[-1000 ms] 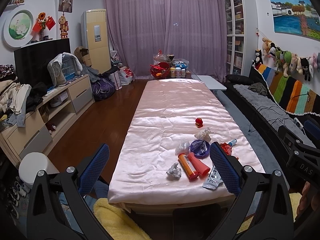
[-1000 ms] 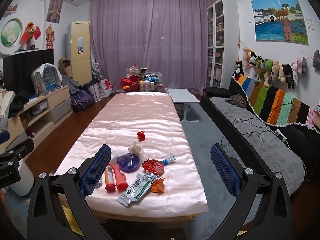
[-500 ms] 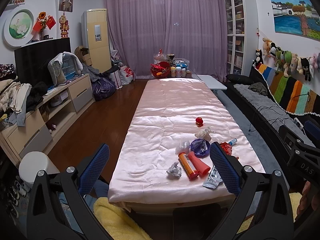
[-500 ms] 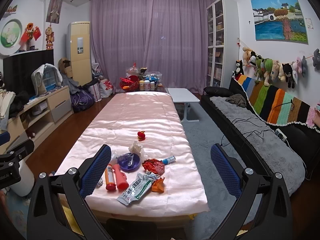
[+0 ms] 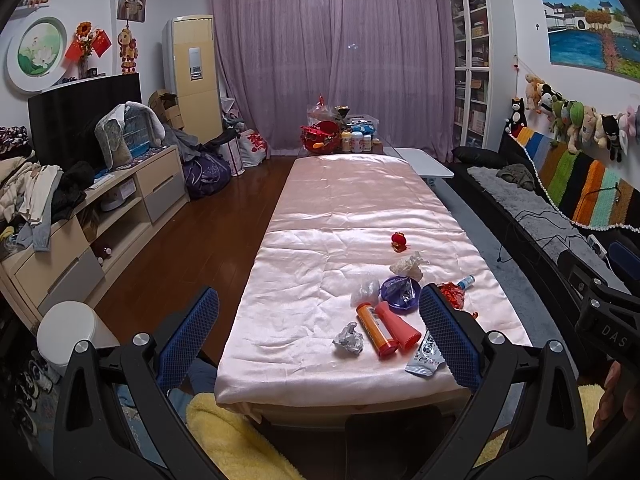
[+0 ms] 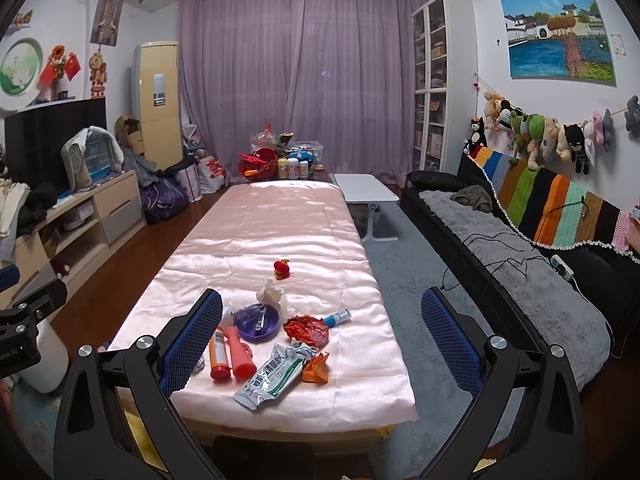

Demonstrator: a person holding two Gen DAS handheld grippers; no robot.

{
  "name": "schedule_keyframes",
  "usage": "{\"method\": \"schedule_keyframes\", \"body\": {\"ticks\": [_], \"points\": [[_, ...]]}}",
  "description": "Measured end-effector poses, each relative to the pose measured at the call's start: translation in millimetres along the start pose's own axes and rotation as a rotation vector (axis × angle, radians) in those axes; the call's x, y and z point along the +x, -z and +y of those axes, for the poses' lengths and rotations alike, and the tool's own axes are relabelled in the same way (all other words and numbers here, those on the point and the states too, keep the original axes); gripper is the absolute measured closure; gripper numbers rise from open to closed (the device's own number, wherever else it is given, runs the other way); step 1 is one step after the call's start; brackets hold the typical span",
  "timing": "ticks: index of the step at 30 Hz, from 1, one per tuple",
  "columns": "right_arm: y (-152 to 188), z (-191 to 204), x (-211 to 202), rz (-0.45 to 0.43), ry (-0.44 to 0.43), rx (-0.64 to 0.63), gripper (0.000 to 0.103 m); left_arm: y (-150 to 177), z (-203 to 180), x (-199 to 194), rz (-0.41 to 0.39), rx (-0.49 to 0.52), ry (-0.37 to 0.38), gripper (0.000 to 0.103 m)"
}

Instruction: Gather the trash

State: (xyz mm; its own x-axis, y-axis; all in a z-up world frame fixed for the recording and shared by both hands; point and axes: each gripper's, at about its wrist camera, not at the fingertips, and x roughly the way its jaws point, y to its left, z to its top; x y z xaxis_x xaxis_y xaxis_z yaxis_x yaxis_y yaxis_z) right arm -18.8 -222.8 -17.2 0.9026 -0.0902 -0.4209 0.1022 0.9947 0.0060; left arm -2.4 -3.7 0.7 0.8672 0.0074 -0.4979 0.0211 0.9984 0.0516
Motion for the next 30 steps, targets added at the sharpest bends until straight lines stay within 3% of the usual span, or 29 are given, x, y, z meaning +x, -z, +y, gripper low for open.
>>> {"method": "schedule_keyframes", "body": {"ticks": [7, 11, 19, 25, 30], "points": [[2, 0, 2, 0.005, -0.001, 0.004, 0.003, 3, 5, -1, -0.01, -0.016, 0.02, 0.008], [5, -1, 6, 0.012, -0.003, 0.006, 0.003, 3, 6, 2, -0.025, -0.006, -0.028, 0.008], [11, -5, 23, 0.048, -0.011, 0.032, 0.003, 5, 4, 10, -0.023, 0.007, -0.03, 0.008], [15, -13, 40, 0.083, 0.0, 0.065, 0.003, 10, 6, 33, 0.022, 0.014, -0.028, 0.008], [25, -10, 65, 0.15, -0.043, 0.059, 0.003, 19, 8, 62, 0.083, 0.026, -0.021, 0.008]]}}
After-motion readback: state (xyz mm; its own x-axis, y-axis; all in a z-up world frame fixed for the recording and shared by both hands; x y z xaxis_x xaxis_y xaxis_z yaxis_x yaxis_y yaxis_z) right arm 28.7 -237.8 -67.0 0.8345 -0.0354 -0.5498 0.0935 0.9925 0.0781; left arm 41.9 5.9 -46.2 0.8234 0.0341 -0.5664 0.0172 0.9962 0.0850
